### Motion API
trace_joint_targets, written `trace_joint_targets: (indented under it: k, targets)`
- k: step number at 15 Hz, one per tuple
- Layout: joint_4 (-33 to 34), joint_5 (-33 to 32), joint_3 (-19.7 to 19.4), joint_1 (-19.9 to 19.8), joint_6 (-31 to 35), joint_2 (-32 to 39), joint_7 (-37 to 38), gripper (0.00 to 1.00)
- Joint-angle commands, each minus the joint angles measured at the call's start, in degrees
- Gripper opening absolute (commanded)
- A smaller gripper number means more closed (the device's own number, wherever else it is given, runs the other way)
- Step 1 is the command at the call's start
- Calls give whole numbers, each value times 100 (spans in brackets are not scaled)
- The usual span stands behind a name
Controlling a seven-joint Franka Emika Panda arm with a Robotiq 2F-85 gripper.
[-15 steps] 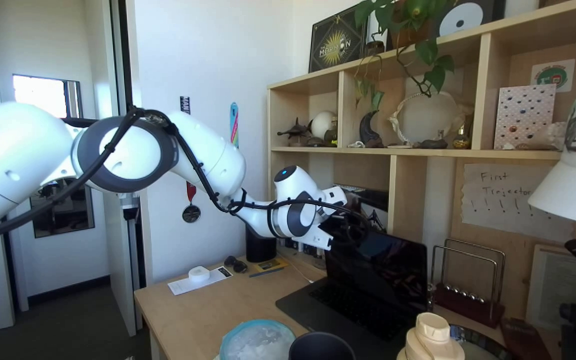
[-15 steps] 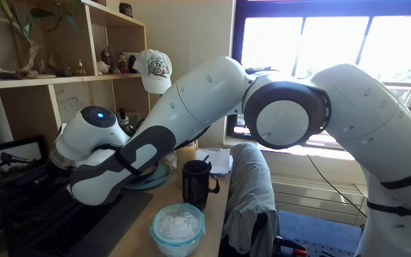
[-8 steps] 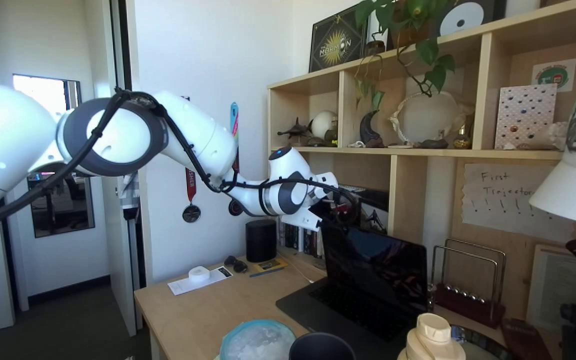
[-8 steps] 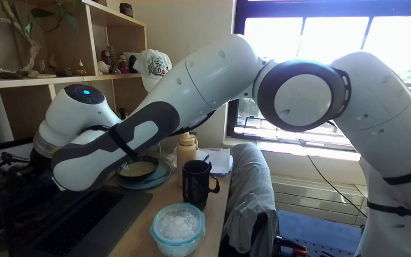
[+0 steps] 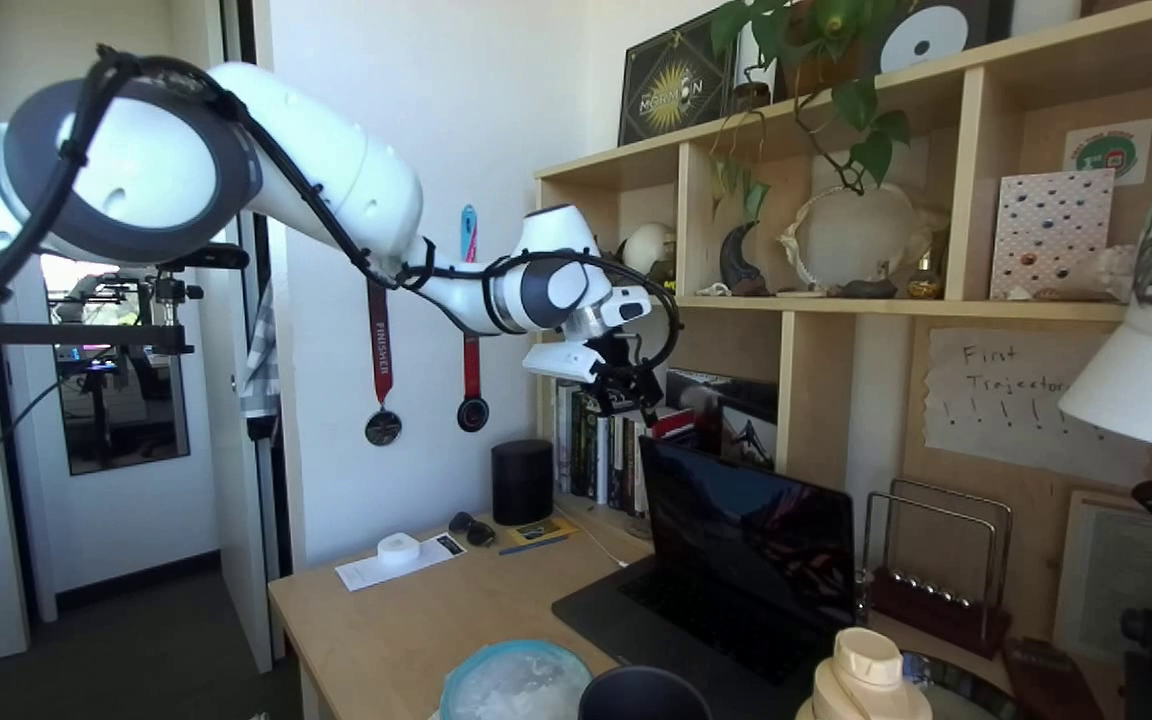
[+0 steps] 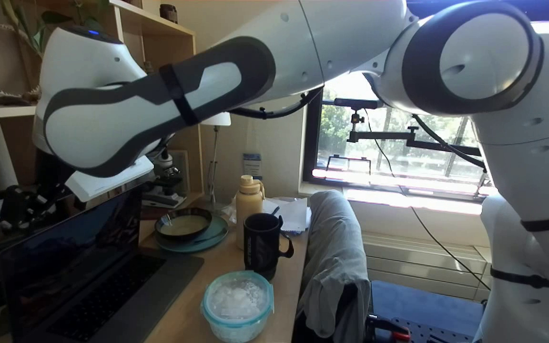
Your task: Open the laptop
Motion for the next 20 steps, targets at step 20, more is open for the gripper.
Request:
trace_joint_targets:
  k: [20]
  targets:
    - [-1232,2269,1030,-1076,-1890,196,-2575,100]
